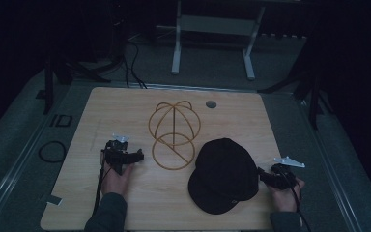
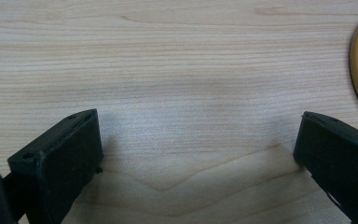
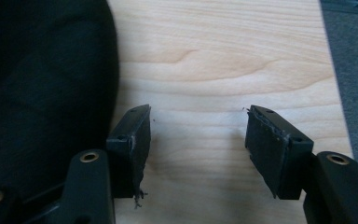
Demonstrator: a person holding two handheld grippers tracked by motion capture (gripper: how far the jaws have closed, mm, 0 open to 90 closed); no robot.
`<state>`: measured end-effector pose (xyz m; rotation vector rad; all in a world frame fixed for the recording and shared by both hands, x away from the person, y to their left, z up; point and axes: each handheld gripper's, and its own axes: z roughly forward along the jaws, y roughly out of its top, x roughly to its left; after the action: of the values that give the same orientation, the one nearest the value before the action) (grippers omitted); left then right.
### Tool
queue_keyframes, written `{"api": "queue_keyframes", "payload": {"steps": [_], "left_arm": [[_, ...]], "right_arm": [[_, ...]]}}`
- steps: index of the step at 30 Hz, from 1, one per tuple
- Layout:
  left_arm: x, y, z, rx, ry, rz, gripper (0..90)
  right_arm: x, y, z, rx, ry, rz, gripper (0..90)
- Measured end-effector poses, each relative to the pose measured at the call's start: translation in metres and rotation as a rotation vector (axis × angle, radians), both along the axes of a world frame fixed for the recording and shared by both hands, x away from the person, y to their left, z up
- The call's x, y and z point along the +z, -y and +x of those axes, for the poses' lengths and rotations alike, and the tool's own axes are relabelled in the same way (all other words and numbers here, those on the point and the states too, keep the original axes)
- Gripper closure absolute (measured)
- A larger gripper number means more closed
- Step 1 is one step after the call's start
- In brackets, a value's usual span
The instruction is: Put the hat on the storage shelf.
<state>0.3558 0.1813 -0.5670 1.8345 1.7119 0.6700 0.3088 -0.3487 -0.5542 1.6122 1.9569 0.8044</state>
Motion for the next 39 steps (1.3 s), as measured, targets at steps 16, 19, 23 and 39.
{"api": "queue_keyframes", "payload": {"steps": [16,19,23,39], "left_arm": [[0.0,0.0,0.0,0.0,0.0,0.0,0.7],[0.0,0.0,0.0,-0.001,0.0,0.0,0.7],[0.0,0.0,0.0,-0.001,0.0,0.0,0.7],[0.0,0.0,0.0,-0.001,0.0,0.0,0.7]], "right_arm": [[0.027,-0.009,-0.011,0.05,0.036,-0.005,36.1],[0.035,-0.013,-0.013,0.06,0.047,0.008,33.7],[0.042,-0.019,-0.014,0.093,0.047,0.002,31.1],[0.064,-0.043,-0.018,0.17,0.074,0.035,29.6]]}}
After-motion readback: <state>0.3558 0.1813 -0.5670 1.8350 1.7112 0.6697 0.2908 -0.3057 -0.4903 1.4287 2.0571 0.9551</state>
